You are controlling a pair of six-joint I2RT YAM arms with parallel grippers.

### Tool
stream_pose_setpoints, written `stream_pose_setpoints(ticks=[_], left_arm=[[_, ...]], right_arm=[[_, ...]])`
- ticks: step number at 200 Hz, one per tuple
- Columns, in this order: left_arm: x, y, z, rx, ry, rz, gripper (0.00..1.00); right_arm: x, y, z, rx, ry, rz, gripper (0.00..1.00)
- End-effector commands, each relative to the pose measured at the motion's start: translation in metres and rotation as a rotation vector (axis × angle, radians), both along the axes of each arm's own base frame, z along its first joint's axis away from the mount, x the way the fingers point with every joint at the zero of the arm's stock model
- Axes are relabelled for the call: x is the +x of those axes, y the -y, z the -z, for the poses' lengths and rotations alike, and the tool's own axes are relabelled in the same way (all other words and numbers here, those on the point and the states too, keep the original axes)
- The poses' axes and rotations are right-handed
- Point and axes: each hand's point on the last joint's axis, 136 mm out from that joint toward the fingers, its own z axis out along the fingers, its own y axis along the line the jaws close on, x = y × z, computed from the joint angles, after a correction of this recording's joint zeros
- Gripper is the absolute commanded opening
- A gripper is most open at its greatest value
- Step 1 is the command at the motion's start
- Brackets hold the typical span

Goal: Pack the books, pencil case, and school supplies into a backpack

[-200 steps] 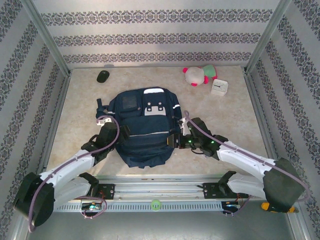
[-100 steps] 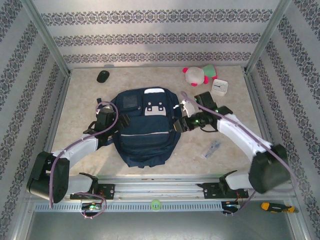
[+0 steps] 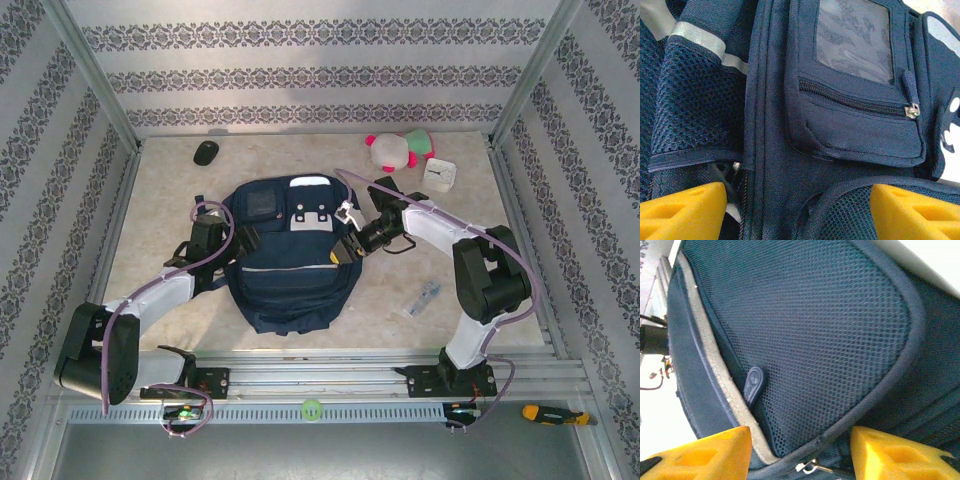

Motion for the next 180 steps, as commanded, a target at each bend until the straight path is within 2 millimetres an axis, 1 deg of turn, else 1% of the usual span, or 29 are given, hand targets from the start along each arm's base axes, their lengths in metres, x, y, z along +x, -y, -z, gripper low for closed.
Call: stream_pose_setpoints(ticks=[1, 20, 32, 54, 77, 88, 107, 128, 145, 153, 158, 171, 180], left_arm=[[0.01, 0.0, -0.018, -0.01, 0.065, 0.016, 0.75], [0.011, 0.001, -0.016, -0.01, 0.059, 0.021, 0.75], [0.011, 0.002, -0.015, -0.013, 0.054, 0.025, 0.75], [0.012, 0.004, -0.013, -0.024, 0.042, 0.035, 0.74], [0.012, 0.006, -0.013, -0.034, 0.037, 0.039, 0.74], [0.011, 0.006, -0.015, -0.035, 0.04, 0.037, 0.74], [0.009, 0.004, -0.016, -0.032, 0.045, 0.034, 0.74], [0.007, 0.003, -0.016, -0.028, 0.047, 0.031, 0.74], [0.006, 0.003, -0.017, -0.028, 0.047, 0.033, 0.73], [0.005, 0.003, -0.018, -0.028, 0.049, 0.033, 0.73], [0.005, 0.003, -0.019, -0.029, 0.05, 0.034, 0.73], [0.005, 0.003, -0.019, -0.029, 0.051, 0.033, 0.73], [0.005, 0.003, -0.02, -0.03, 0.053, 0.031, 0.73]], right_arm=[[-0.015, 0.0, -0.003, 0.026, -0.038, -0.038, 0.53], [-0.029, 0.005, 0.004, 0.004, -0.05, -0.048, 0.51], [-0.033, 0.008, 0.004, -0.004, -0.055, -0.045, 0.49], [-0.03, 0.012, 0.011, -0.062, -0.011, -0.039, 0.48], [-0.024, 0.012, 0.009, -0.073, 0.015, -0.033, 0.42], [-0.023, 0.012, 0.008, -0.072, 0.026, -0.034, 0.42], [-0.025, 0.016, 0.013, -0.103, 0.048, -0.033, 0.42], [-0.027, 0.021, 0.019, -0.136, 0.073, -0.027, 0.35], [-0.028, 0.023, 0.023, -0.149, 0.093, -0.017, 0.36], [-0.028, 0.025, 0.026, -0.157, 0.102, -0.012, 0.39], [-0.028, 0.025, 0.025, -0.159, 0.11, -0.01, 0.39], [-0.027, 0.024, 0.025, -0.155, 0.119, -0.005, 0.35], [-0.026, 0.023, 0.024, -0.149, 0.125, 0.003, 0.29]])
